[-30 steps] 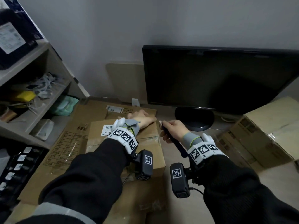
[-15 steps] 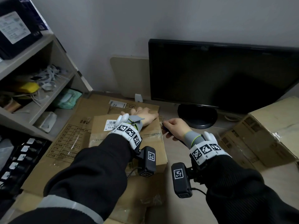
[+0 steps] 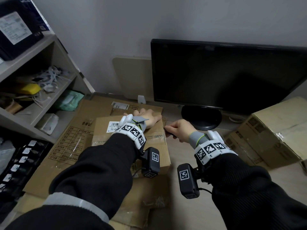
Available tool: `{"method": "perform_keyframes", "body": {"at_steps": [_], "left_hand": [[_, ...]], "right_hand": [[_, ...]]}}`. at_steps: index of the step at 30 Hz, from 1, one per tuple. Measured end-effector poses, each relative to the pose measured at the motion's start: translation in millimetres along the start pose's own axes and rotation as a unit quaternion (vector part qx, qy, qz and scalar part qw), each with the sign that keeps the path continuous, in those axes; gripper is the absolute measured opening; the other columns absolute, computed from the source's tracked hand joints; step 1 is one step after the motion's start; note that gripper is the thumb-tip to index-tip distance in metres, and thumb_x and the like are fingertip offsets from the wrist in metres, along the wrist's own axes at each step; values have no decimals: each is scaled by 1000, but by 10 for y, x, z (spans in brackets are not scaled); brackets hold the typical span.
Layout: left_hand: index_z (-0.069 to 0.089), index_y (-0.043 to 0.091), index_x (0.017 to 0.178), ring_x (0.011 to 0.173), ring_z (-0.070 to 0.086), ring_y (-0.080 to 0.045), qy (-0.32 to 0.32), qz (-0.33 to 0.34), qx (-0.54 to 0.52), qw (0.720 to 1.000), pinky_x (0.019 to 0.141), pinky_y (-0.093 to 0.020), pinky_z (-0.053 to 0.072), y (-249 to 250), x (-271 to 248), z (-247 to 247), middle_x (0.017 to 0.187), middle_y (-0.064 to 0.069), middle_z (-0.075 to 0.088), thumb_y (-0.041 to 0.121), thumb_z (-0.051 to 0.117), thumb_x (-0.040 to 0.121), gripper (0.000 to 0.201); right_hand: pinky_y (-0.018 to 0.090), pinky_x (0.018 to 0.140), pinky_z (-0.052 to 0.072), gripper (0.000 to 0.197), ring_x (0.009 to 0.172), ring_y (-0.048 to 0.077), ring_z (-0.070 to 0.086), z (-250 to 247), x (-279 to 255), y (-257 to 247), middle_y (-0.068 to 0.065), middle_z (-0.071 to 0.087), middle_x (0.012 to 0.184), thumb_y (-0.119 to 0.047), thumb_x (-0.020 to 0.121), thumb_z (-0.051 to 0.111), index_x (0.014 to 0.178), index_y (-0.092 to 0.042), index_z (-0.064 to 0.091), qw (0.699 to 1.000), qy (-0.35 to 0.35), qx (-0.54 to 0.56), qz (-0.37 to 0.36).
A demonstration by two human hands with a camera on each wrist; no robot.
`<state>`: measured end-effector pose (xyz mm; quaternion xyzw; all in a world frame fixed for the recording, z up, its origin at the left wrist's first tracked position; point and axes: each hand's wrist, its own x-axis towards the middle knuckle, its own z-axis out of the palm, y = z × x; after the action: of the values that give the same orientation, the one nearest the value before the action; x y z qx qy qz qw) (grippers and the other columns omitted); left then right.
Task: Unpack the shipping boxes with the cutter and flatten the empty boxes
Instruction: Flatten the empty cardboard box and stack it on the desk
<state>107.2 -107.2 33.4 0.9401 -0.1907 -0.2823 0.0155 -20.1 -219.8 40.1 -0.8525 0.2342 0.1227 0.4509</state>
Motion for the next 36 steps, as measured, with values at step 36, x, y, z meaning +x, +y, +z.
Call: {"method": "perform_keyframes", "body": {"at_steps": [36], "left_hand": [[31,30,144,138,22,-34,16,-10,29,999,109,-57,20,2,17,34,152,-5,25,68,25,90,66]], "right_hand": [[12,44,34,37,38,2,44,-126,-42,56,-5,56,55,-40,96,50,80,-18,75,978,-62,-171,-103]]}}
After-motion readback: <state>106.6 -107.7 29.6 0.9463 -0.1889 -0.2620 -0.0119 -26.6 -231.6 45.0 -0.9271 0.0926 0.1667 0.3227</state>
